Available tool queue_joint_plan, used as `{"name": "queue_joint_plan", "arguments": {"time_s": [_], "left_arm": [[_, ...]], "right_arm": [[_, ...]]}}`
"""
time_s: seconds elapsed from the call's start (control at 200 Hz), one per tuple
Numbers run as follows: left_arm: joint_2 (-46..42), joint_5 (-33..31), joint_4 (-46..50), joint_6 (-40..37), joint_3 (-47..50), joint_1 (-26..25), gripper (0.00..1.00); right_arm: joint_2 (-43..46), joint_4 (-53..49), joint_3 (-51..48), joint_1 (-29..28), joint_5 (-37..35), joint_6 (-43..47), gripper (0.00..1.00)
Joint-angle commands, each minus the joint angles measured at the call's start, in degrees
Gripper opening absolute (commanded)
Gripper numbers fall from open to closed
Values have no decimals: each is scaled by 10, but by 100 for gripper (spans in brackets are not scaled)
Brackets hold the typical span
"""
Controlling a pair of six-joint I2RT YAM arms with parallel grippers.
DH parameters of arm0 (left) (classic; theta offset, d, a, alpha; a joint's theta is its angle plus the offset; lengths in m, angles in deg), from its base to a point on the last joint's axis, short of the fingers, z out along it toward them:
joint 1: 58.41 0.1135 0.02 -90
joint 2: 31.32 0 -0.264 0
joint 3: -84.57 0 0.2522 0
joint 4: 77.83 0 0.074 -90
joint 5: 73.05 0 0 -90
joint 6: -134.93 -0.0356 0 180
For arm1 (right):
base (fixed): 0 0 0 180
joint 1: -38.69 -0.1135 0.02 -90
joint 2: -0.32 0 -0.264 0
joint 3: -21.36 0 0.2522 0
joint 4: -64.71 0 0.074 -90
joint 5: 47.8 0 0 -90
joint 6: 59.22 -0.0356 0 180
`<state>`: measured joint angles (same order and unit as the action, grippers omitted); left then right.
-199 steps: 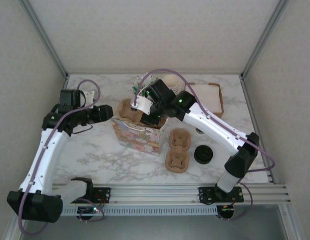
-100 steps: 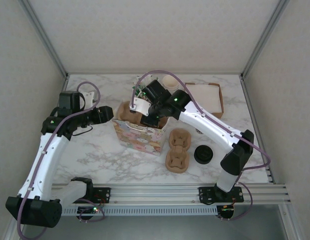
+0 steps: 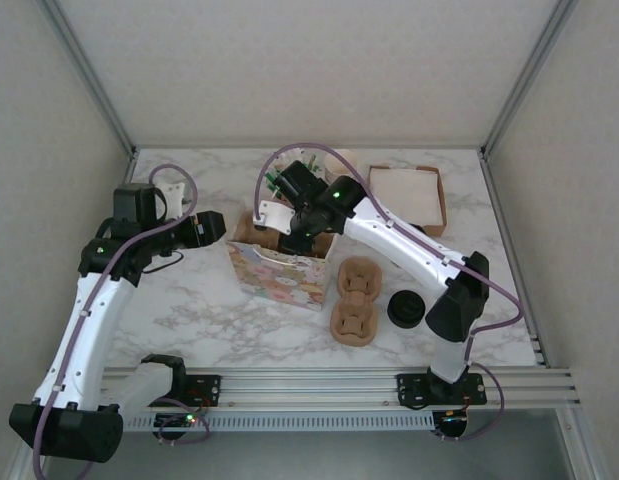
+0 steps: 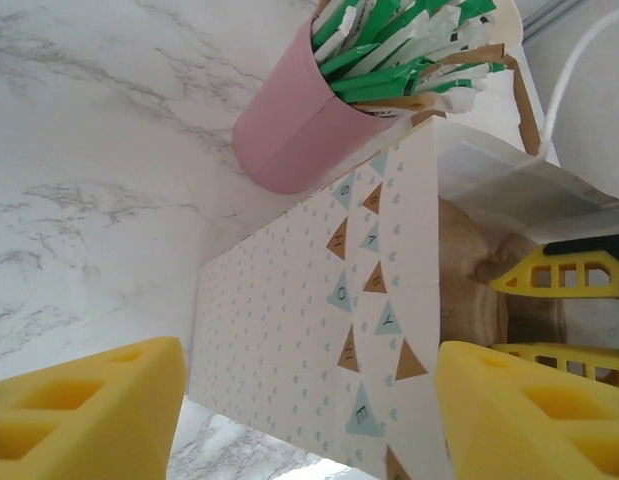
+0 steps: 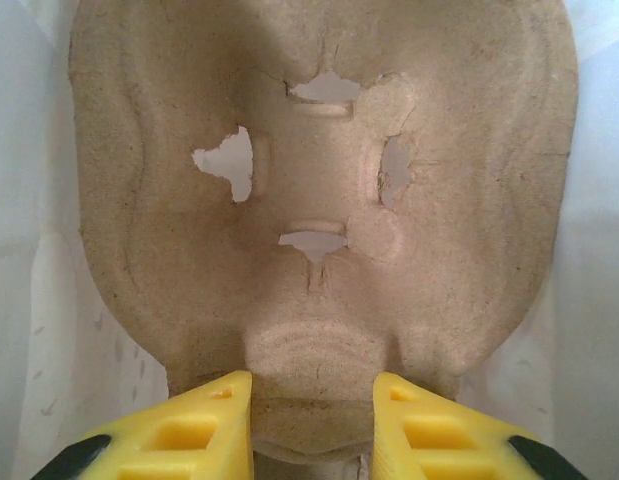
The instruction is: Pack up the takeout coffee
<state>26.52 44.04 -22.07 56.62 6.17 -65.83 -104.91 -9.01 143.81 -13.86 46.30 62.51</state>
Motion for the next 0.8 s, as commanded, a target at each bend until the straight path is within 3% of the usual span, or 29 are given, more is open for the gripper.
{"name": "queue_joint_plan", "arguments": {"time_s": [0.0, 0.796], "left_arm": [[-8, -14, -10, -10, 9, -4, 68], [0, -21, -34, -3, 30, -4, 70]], "right_arm": [[-21, -44, 32, -6, 1, 17, 30], [-108, -95, 69, -7, -6, 30, 30]]}}
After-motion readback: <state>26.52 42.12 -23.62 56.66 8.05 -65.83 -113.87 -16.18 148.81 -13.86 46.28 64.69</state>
